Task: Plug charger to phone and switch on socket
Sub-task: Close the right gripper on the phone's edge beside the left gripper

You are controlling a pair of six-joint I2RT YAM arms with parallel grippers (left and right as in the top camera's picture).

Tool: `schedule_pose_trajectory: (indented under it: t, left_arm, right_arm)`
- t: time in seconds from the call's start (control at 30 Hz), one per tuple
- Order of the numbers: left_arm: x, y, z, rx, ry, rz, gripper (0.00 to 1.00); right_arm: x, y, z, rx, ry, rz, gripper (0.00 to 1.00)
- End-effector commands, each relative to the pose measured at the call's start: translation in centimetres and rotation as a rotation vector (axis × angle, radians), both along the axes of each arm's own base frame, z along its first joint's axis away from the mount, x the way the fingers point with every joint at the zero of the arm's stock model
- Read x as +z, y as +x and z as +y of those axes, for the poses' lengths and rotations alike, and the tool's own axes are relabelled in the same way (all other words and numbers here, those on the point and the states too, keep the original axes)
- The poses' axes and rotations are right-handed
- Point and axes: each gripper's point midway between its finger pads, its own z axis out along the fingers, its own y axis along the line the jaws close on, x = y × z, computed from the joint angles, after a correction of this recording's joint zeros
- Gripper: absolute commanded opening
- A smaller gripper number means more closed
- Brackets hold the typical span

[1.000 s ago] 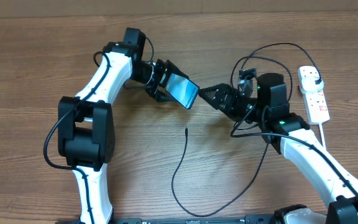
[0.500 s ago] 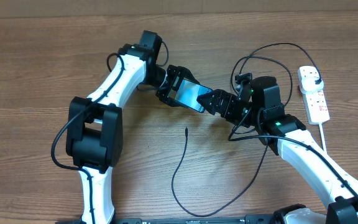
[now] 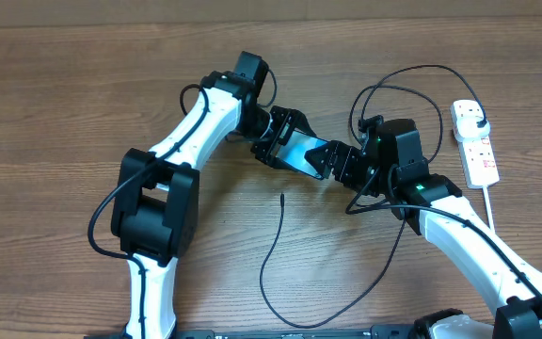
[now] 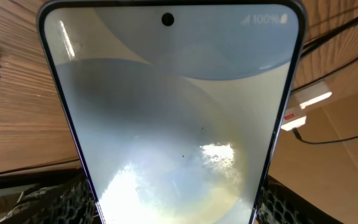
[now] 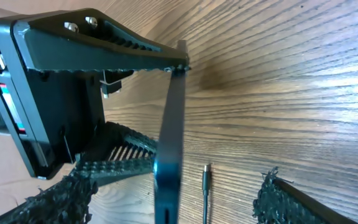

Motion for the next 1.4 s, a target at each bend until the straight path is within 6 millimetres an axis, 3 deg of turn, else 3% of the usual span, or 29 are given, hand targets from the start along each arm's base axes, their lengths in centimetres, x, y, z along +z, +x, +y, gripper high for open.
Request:
schedule_pose_trajectory:
  t: [0.0,0.4,0.67,1.2,1.37]
  left_arm:
    - [0.6,0.0,-1.2,0.012,-0.012,0.023,0.04]
    - [0.8,-0.8,-3.2,0.017,-0.016,0.046,0.05]
    - [1.0,-1.1,-3.7,0.018,-0.03,0.066,0.04]
    - [1.4,-1.8,-4.7,0.005,-0.05,0.08,0.04]
    - [1.5,-1.8,-5.1,-0.001,-0.055,0.071,0.04]
  right_arm:
    - [1.0,0.8,0.2,-0.003,-0.007,-0.035,0.86]
    - [0.3,1.3,-0.9,-0.058,-0.067,-0.033,0.77]
    - [0.0,1.5,-1.4,-0.08,-0.092,-0.033,0.57]
    - [-0.1,1.5,-1.6,-0.088,-0.1,-0.034,0.33]
    - [-0.3,1.5,-1.8,-0.097,-0.113,-0.027,0.3]
